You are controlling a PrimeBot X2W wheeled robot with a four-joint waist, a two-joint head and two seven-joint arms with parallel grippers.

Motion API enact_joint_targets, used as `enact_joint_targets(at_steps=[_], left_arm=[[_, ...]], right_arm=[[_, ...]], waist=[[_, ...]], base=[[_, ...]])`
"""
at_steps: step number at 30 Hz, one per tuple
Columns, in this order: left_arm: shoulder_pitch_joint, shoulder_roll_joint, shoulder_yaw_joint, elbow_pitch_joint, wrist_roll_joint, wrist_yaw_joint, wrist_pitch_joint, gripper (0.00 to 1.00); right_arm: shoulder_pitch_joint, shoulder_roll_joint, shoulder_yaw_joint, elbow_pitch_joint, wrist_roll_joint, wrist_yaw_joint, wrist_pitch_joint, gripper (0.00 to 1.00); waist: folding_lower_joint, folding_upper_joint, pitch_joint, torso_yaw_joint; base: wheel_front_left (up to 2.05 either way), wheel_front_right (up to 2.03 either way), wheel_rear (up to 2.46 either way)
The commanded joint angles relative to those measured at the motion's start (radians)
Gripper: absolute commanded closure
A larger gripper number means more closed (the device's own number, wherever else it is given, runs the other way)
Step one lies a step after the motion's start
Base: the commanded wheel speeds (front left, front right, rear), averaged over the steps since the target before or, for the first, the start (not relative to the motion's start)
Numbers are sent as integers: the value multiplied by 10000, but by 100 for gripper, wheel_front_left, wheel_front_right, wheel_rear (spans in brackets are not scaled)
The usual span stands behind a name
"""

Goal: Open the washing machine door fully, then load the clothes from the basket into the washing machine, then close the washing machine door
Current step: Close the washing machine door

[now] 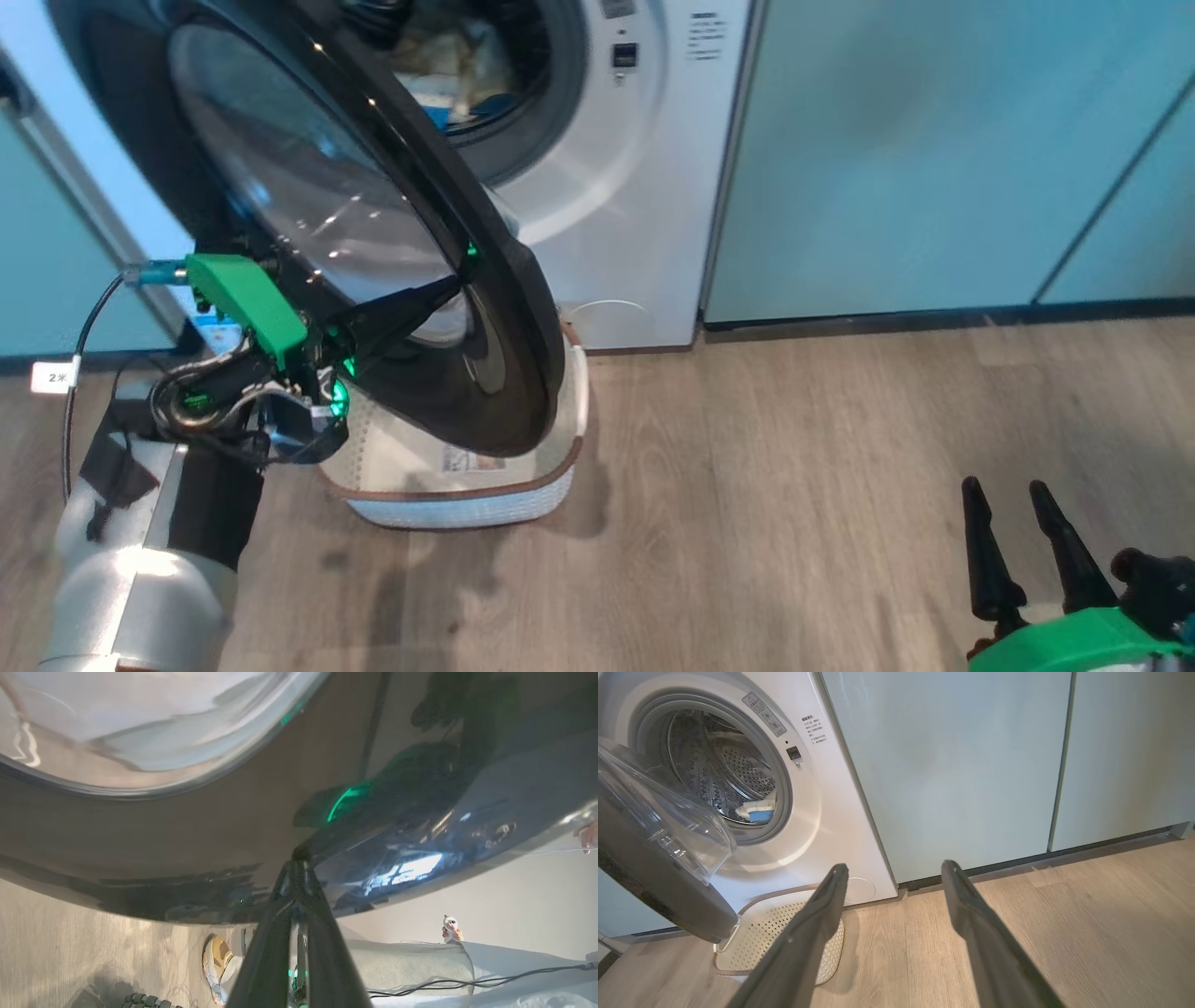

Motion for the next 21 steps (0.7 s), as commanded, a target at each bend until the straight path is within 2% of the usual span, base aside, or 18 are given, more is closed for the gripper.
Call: enact_joint_targets(at_steps=[1, 9, 18, 19, 21], left_arm=[[-391, 325, 423, -377, 36, -15, -38, 100], [-412, 247, 442, -431, 74, -15, -202, 100], [-75, 299, 320, -670, 382, -15, -507, 100], [-25, 321, 305, -718, 434, -15, -572, 95], [83, 399, 259, -832, 580, -15, -726, 69]], right_arm=[[-500, -145, 202, -347, 2, 46, -96, 0], [-506, -103, 171, -373, 12, 46, -96, 0], [-462, -57, 75, -378, 5, 46, -96, 0], [-452, -54, 80, -375, 7, 46, -96, 0], [-432, -48, 83, -373, 12, 46, -96, 0]], waist=[[-1, -1, 32, -147], [-1, -1, 60, -426], [-1, -1, -49, 103], [-1, -1, -63, 185], [-1, -1, -87, 360]], base=[[0, 0, 0], [0, 0, 0], [0, 0, 0], [0, 0, 0], [0, 0, 0]])
